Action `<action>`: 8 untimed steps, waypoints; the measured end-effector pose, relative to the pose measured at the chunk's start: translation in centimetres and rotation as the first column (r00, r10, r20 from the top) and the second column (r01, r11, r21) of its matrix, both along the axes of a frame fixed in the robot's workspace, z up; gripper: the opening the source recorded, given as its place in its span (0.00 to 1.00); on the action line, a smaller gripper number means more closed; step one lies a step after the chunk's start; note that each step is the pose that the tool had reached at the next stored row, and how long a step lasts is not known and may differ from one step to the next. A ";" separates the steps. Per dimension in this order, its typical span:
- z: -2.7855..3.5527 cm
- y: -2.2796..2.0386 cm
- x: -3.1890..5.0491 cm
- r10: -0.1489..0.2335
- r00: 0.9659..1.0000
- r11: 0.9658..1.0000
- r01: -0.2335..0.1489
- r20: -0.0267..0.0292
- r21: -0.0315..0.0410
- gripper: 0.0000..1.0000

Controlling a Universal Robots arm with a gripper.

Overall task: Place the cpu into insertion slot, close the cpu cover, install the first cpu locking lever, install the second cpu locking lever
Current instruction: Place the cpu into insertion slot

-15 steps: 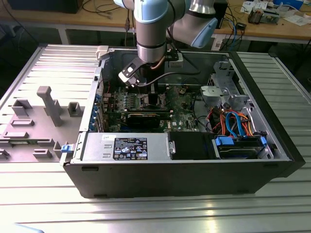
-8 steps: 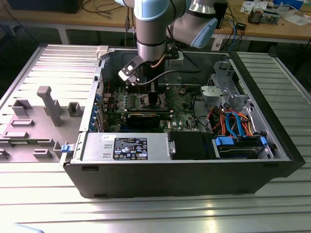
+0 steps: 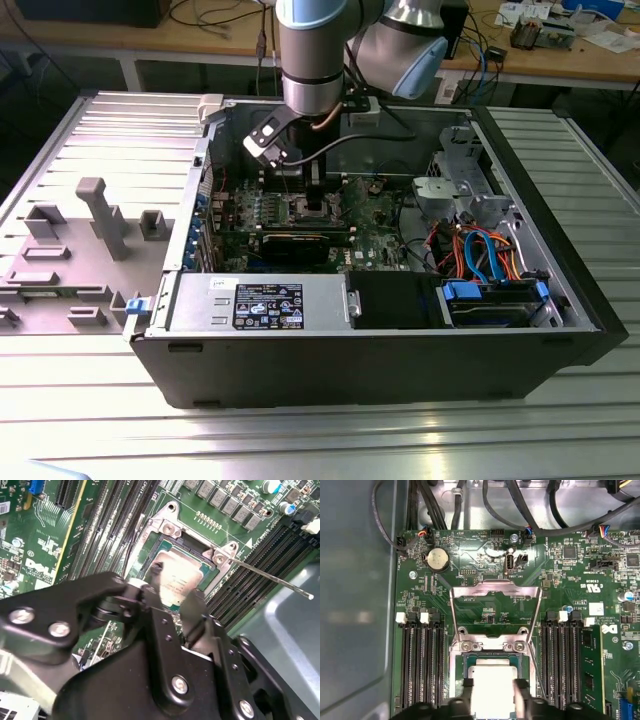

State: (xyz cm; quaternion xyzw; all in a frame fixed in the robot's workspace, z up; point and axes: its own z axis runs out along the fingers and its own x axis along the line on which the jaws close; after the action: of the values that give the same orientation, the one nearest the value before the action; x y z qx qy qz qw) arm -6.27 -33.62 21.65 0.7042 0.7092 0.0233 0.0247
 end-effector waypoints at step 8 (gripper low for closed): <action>0.02 0.00 0.01 0.000 1.000 1.000 0.000 0.000 0.000 0.11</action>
State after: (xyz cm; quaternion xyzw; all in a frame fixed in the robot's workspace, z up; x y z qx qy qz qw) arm -6.26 -33.62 21.67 0.7042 0.7092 0.0231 0.0247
